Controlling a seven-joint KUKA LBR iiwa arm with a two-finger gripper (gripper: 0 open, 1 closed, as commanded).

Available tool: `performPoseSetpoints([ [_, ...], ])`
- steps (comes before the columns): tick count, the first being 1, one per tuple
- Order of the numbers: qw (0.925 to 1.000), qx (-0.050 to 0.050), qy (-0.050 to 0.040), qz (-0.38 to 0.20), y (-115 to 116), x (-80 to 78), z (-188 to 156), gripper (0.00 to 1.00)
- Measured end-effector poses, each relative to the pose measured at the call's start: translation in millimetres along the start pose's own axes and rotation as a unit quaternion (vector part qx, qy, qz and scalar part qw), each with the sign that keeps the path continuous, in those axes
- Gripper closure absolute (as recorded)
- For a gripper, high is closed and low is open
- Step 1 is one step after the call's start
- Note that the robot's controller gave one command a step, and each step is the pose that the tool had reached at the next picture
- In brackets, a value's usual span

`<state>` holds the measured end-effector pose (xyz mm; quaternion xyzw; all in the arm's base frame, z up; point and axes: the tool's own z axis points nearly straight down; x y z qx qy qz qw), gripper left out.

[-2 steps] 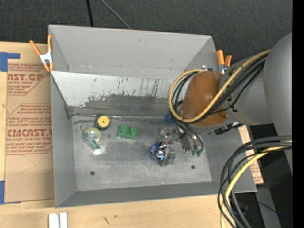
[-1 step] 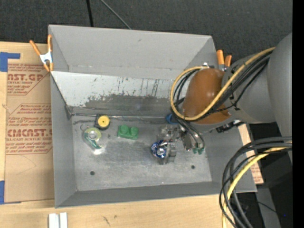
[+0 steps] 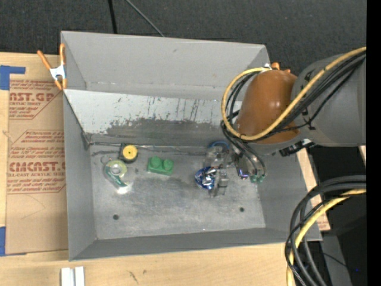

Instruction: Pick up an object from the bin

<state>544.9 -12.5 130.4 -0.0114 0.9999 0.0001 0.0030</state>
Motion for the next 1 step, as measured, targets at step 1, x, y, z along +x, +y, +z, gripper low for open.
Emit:
performPoseSetpoints([
  [1, 1.0, 0.0, -0.0005, 0.0, 0.3, -2.1, -44.6, 1.0],
])
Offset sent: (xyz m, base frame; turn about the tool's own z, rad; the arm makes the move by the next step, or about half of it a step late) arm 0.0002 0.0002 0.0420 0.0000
